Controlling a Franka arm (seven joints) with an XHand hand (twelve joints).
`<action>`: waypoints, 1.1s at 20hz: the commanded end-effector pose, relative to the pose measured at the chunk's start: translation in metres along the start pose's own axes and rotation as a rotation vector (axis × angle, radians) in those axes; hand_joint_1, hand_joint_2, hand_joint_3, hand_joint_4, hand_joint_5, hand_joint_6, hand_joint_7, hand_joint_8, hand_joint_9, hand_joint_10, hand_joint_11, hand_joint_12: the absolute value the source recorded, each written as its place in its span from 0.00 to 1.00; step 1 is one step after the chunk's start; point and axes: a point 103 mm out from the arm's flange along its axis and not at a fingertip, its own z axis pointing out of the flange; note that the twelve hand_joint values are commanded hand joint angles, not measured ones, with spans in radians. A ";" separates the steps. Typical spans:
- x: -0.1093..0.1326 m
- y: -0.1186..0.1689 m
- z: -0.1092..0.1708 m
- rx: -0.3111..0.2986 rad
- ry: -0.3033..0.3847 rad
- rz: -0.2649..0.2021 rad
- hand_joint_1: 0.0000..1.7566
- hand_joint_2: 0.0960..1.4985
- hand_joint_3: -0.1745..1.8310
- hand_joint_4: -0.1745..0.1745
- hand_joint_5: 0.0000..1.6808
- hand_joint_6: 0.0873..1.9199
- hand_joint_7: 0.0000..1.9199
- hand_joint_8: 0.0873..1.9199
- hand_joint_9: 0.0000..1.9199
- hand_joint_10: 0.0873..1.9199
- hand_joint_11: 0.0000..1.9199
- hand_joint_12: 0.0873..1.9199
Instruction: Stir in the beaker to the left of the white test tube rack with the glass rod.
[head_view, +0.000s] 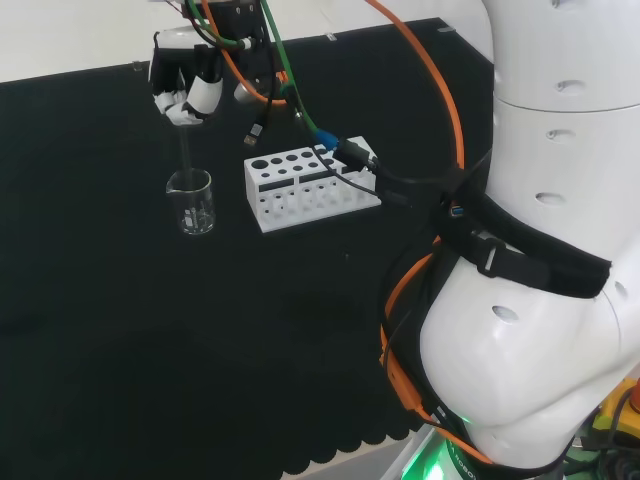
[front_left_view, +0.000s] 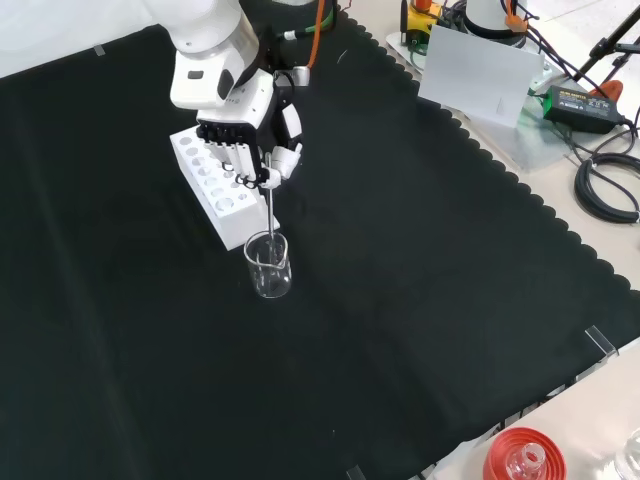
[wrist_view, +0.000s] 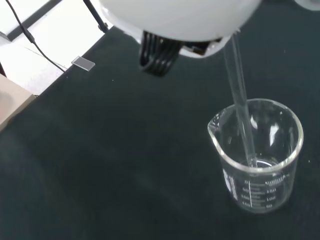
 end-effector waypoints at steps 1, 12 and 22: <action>-0.010 0.004 -0.008 0.007 -0.004 -0.015 0.75 0.34 0.53 0.00 0.66 0.41 0.68 0.47 0.88 0.26 0.84 0.35; -0.031 -0.031 -0.004 -0.007 0.011 0.051 0.75 0.34 0.53 0.00 0.66 0.41 0.68 0.47 0.88 0.26 0.84 0.35; 0.009 -0.009 0.025 0.029 0.045 0.013 0.75 0.34 0.53 0.00 0.66 0.41 0.68 0.47 0.88 0.26 0.84 0.35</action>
